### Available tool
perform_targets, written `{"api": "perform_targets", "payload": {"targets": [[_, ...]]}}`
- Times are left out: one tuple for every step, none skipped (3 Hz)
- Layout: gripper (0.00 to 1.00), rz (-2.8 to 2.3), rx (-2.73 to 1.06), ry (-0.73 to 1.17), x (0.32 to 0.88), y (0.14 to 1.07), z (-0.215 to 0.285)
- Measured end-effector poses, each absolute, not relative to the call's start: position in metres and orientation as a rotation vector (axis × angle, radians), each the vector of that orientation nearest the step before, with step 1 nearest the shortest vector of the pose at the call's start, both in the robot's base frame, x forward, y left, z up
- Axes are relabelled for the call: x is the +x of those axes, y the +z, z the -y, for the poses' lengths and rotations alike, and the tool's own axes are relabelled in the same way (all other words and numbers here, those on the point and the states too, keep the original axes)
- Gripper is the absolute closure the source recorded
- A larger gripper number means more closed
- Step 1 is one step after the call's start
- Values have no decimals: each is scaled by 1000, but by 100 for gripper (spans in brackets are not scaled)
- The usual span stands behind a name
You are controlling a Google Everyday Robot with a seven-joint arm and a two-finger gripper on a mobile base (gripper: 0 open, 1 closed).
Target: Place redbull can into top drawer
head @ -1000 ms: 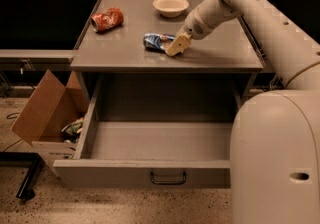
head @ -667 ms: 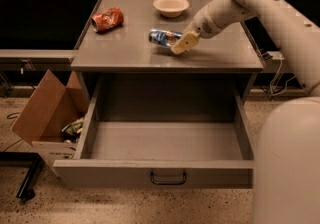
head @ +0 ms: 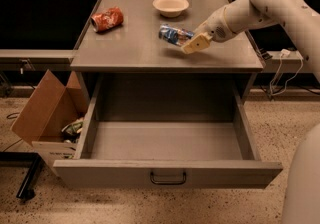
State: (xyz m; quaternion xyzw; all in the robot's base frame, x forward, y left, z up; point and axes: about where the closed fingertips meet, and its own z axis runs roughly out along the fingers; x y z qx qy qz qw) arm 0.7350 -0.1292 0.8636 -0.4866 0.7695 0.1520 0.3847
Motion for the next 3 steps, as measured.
{"api": "perform_targets", "payload": {"targets": [[100, -1911, -1269, 396, 711, 873, 127], [100, -1850, -1347, 404, 667, 879, 121], [100, -1830, -1364, 493, 622, 865, 115]]}}
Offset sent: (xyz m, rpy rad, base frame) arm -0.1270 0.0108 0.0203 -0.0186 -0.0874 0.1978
